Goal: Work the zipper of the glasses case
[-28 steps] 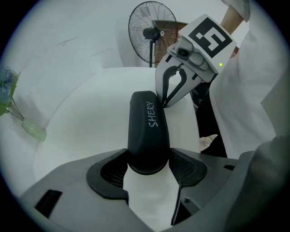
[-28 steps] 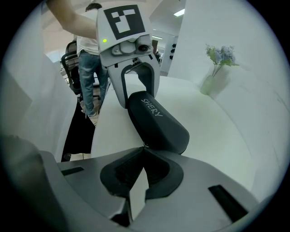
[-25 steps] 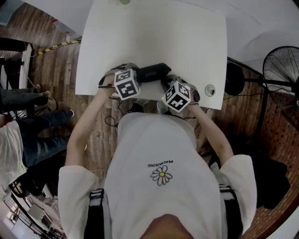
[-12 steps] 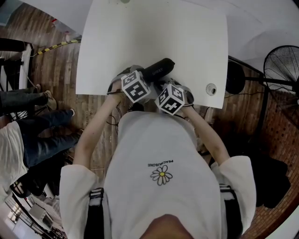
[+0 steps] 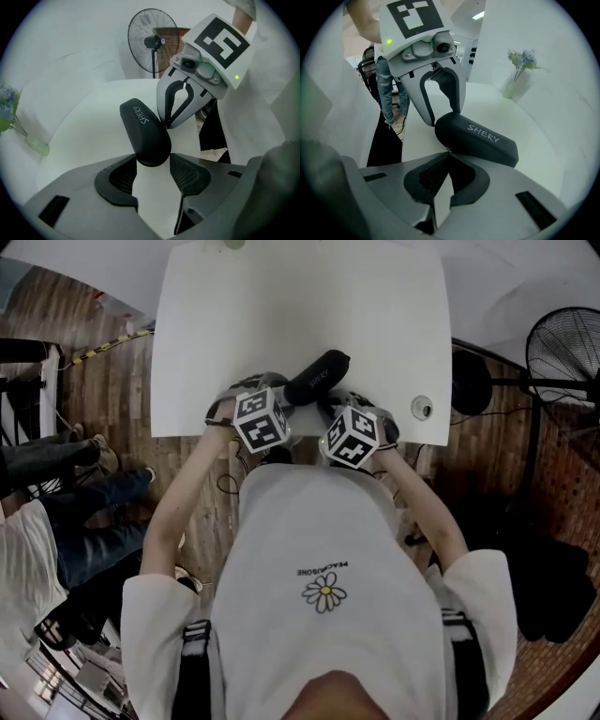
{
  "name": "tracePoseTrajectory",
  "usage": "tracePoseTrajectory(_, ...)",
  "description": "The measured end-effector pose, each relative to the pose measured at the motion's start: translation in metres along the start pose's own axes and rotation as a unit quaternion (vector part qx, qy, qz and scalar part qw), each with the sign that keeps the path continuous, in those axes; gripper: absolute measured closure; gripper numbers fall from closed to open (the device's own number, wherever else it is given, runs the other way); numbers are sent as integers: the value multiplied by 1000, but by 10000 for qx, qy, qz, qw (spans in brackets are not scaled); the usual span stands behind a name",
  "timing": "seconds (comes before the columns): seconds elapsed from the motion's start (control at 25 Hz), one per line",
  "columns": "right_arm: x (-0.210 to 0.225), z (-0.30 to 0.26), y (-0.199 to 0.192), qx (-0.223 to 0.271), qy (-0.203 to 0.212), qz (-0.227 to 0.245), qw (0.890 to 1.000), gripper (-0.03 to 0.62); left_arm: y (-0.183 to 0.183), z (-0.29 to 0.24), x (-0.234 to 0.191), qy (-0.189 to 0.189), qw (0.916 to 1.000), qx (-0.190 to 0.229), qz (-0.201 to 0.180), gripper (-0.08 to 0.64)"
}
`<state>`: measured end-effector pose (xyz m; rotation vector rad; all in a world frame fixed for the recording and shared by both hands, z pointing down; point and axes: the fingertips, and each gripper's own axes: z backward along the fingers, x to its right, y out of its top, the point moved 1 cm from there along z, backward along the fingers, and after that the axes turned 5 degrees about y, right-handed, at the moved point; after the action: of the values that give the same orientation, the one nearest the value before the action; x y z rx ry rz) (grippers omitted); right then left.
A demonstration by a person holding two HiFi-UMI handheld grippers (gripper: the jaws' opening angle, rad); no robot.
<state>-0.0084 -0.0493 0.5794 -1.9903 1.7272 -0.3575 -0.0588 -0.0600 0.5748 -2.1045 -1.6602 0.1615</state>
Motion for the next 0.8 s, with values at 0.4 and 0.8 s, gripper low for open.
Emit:
tracePoseTrajectory(0.4, 18, 1, -9, -50, -613, -274, 9977, 584, 0, 9, 35, -746, 9970, -205, -80, 545)
tracePoseTrajectory(0.8, 20, -1, -7, -116, -589, 133, 9981, 584, 17, 21, -22, 938, 9507, 200, -2950, 254)
